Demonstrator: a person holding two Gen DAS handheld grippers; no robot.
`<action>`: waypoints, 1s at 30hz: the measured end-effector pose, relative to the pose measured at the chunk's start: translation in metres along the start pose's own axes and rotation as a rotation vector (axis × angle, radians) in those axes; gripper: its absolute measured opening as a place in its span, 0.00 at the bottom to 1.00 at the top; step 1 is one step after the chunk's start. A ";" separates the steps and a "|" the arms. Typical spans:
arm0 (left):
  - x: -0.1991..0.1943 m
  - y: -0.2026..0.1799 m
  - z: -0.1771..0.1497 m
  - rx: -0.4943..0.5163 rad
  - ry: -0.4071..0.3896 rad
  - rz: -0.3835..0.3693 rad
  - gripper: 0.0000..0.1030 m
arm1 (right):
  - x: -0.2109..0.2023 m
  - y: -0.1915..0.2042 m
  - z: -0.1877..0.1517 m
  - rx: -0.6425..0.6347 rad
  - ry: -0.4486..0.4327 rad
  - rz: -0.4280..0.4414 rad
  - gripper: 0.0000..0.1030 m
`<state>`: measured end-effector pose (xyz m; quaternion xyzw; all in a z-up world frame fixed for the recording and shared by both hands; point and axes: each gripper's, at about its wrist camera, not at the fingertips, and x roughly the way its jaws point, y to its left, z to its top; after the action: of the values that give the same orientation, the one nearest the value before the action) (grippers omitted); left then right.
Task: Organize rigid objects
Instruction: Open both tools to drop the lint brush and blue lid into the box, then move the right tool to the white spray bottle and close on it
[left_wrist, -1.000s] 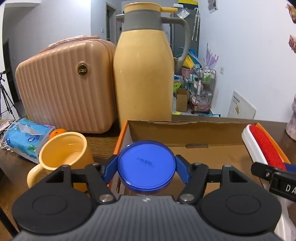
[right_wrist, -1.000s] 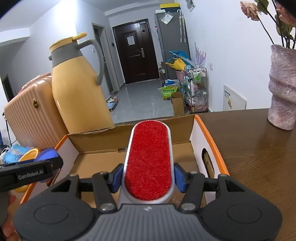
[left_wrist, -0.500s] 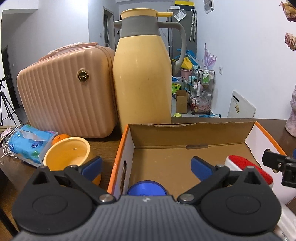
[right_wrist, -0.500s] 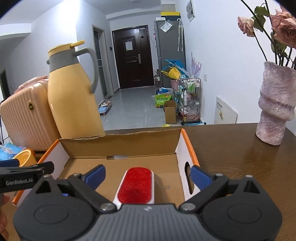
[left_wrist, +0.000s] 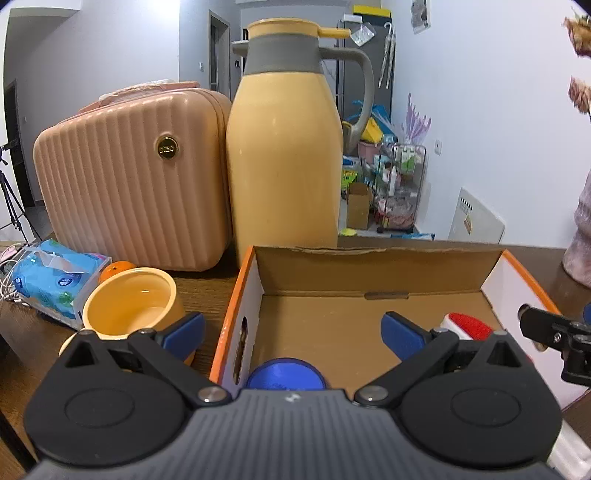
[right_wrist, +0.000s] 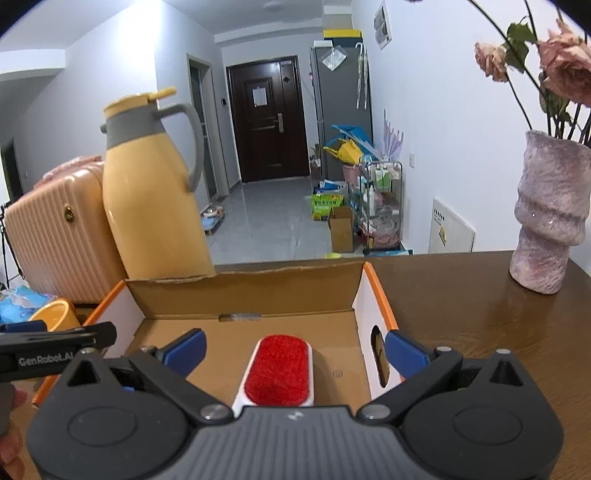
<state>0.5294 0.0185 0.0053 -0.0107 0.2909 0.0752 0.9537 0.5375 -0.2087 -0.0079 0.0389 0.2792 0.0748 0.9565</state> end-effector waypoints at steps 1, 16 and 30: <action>-0.002 0.001 0.001 -0.007 -0.005 -0.004 1.00 | -0.003 0.001 0.000 -0.001 -0.009 0.002 1.00; -0.045 0.006 -0.031 -0.025 -0.078 -0.044 1.00 | -0.073 0.000 -0.030 -0.043 -0.139 0.030 1.00; -0.100 0.017 -0.080 -0.018 -0.108 -0.063 1.00 | -0.137 -0.006 -0.090 -0.091 -0.201 0.015 1.00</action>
<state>0.4009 0.0170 -0.0053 -0.0241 0.2379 0.0484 0.9698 0.3757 -0.2341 -0.0116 0.0050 0.1779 0.0903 0.9799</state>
